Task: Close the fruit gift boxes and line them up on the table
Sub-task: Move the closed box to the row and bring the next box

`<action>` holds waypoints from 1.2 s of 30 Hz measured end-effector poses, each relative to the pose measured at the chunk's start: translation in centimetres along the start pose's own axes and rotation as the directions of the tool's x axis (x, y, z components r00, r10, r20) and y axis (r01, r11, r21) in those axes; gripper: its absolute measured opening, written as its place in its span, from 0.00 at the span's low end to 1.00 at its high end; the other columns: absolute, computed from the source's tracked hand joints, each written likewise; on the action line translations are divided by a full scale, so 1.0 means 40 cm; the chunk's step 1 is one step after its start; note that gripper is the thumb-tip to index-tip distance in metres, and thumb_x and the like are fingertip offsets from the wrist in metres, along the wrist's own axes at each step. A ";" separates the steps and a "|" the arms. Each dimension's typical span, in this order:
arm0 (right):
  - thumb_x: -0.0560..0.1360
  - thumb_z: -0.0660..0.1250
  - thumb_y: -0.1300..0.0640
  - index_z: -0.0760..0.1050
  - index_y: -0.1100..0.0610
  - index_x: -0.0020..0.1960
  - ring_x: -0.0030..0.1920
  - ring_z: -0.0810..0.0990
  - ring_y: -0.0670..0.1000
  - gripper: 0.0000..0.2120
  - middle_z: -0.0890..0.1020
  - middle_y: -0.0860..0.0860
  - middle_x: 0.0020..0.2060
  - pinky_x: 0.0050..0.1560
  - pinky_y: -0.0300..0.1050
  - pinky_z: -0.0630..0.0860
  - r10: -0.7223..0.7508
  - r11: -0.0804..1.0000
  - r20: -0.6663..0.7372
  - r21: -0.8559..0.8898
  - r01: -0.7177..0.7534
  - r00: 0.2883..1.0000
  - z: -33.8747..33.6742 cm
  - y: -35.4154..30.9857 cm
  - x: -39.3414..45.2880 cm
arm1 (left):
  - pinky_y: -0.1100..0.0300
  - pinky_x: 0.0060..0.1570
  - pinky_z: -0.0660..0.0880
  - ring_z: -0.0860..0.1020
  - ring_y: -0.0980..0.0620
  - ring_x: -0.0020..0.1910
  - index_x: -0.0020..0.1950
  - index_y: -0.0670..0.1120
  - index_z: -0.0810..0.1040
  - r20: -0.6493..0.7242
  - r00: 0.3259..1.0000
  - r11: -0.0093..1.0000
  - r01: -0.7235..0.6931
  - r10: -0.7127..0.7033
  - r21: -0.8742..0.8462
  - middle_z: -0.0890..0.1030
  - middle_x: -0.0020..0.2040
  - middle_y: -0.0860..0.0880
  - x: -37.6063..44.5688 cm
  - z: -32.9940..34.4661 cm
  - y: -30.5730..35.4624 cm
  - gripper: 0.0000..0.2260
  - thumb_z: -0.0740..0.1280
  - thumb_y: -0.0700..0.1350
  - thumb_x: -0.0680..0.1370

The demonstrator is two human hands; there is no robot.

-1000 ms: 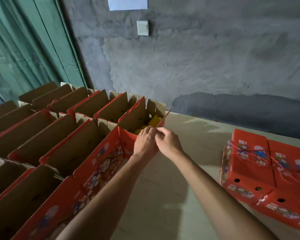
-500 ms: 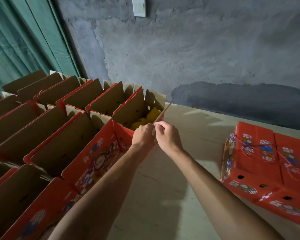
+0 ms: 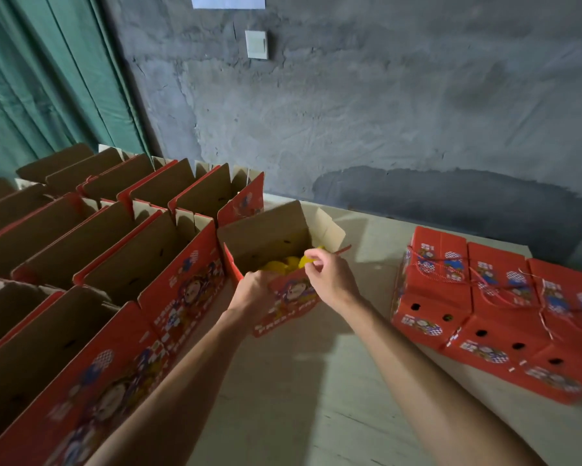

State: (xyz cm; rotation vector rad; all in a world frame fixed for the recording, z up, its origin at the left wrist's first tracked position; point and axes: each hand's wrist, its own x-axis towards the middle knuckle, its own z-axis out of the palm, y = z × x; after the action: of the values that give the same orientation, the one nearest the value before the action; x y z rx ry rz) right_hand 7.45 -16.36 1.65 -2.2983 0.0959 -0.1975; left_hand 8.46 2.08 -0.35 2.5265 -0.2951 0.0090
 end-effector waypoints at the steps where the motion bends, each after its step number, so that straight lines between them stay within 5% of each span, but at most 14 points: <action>1: 0.80 0.68 0.53 0.80 0.49 0.64 0.59 0.82 0.50 0.14 0.84 0.46 0.60 0.58 0.46 0.78 -0.031 0.999 -0.002 -0.042 0.031 1.000 -0.006 0.016 -0.030 | 0.61 0.44 0.74 0.82 0.46 0.49 0.57 0.56 0.86 -0.001 1.000 1.000 -0.014 0.014 0.002 0.87 0.48 0.50 -0.028 0.005 0.000 0.21 0.66 0.38 0.70; 7: 0.72 0.78 0.43 0.83 0.53 0.58 0.54 0.80 0.54 0.19 0.85 0.51 0.52 0.52 0.47 0.76 -0.336 0.867 -0.048 -0.405 0.289 0.941 -0.056 0.113 -0.162 | 0.57 0.42 0.78 0.83 0.49 0.43 0.55 0.57 0.86 0.057 0.994 0.996 -0.089 0.091 -0.027 0.86 0.41 0.51 -0.175 0.009 -0.003 0.17 0.66 0.40 0.74; 11: 0.76 0.69 0.34 0.82 0.51 0.55 0.55 0.80 0.52 0.21 0.84 0.47 0.52 0.62 0.50 0.71 -0.342 0.796 0.066 -0.510 0.326 0.938 -0.084 0.173 -0.213 | 0.57 0.45 0.79 0.84 0.51 0.45 0.58 0.57 0.86 0.078 0.982 0.985 -0.170 0.171 -0.018 0.87 0.46 0.53 -0.253 0.001 -0.011 0.17 0.67 0.39 0.77; 17: 0.76 0.65 0.34 0.81 0.54 0.43 0.42 0.79 0.51 0.24 0.81 0.46 0.40 0.46 0.51 0.77 -0.418 0.832 0.062 -0.374 0.409 0.906 -0.097 0.206 -0.327 | 0.70 0.38 0.77 0.82 0.61 0.40 0.56 0.57 0.86 0.037 0.968 0.967 -0.246 0.248 -0.059 0.85 0.44 0.58 -0.351 -0.006 -0.039 0.17 0.67 0.37 0.78; 21: 0.76 0.66 0.33 0.76 0.52 0.38 0.34 0.75 0.45 0.23 0.76 0.43 0.35 0.29 0.43 0.72 -0.422 0.850 -0.006 -0.351 0.394 0.906 -0.107 0.194 -0.438 | 0.62 0.41 0.82 0.84 0.61 0.42 0.57 0.56 0.86 0.124 0.956 0.962 -0.257 0.267 -0.093 0.87 0.47 0.57 -0.403 -0.016 -0.043 0.14 0.68 0.39 0.80; 36: 0.73 0.69 0.32 0.78 0.51 0.34 0.31 0.73 0.42 0.23 0.74 0.39 0.31 0.29 0.43 0.72 -0.211 0.932 -0.118 -0.324 0.163 0.970 -0.188 0.179 -0.763 | 0.61 0.40 0.83 0.85 0.62 0.44 0.58 0.48 0.86 0.155 0.878 0.880 -0.414 0.453 -0.232 0.87 0.47 0.53 -0.573 0.027 0.007 0.10 0.72 0.38 0.79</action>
State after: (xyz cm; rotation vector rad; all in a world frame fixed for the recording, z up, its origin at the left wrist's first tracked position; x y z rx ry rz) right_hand -23.96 -22.62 -2.11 -2.6068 -0.0187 -0.4873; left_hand -14.01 6.01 -2.75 2.2192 -0.9031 -0.0999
